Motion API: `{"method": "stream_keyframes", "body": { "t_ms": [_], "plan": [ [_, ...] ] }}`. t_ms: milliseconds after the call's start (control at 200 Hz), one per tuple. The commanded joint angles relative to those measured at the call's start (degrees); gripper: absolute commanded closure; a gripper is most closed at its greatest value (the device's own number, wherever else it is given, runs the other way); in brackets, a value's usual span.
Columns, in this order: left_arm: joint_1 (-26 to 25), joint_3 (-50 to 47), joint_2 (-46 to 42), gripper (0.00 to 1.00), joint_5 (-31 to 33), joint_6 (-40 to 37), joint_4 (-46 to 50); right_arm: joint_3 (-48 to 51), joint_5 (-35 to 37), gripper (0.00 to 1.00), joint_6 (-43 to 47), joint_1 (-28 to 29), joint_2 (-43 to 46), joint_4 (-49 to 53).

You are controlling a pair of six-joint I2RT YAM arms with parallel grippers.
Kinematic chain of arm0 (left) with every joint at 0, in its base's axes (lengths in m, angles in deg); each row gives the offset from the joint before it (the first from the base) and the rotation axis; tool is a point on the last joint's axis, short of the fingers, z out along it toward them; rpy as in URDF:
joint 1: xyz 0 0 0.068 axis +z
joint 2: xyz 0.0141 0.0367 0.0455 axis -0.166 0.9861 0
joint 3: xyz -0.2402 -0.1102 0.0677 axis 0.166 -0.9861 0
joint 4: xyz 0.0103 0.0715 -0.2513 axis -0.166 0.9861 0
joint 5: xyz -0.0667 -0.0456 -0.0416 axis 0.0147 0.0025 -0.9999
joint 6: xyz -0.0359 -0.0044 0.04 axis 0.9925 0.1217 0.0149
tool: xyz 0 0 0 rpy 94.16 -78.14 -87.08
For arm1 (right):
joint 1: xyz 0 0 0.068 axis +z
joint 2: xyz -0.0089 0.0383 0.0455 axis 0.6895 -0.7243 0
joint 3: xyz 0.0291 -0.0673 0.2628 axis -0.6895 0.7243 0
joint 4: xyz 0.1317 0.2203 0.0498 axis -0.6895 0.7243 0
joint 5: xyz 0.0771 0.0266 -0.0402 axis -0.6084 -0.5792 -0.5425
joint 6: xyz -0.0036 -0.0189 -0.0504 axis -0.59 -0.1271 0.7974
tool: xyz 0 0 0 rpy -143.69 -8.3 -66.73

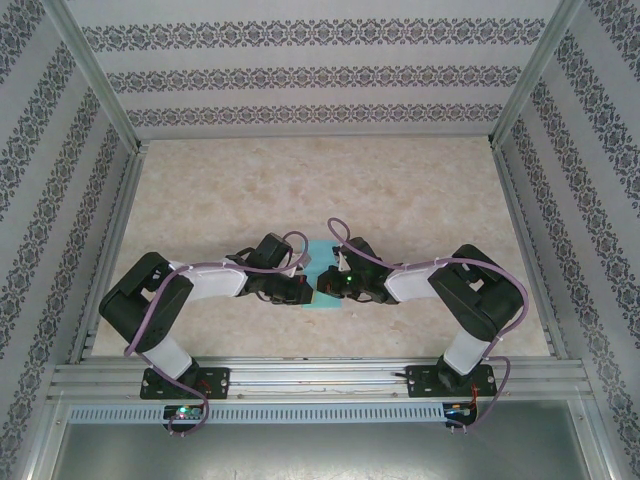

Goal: Fold a paper plane with a square sheet of paper (fold left side to right side)
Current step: Fold the triangle a second time at the center of the table.

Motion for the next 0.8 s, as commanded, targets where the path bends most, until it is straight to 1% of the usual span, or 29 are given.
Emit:
{"method": "stream_keyframes", "body": {
  "t_ms": [0, 450, 794],
  "plan": [
    [-0.55, 0.06, 0.99, 0.94, 1.63, -0.50, -0.57, 1.88, 1.22, 1.00, -0.24, 0.84, -0.76, 5.00],
    [0.19, -1.18, 2.29, 0.94, 1.89, 0.87, -1.47, 2.06, 1.40, 1.00, 0.01, 0.87, -0.85, 5.22],
    [0.72, -1.93, 1.64, 0.94, 2.42, 1.31, -1.69, 2.07, 1.31, 1.00, 0.13, 0.86, -1.12, 5.35]
  ]
}}
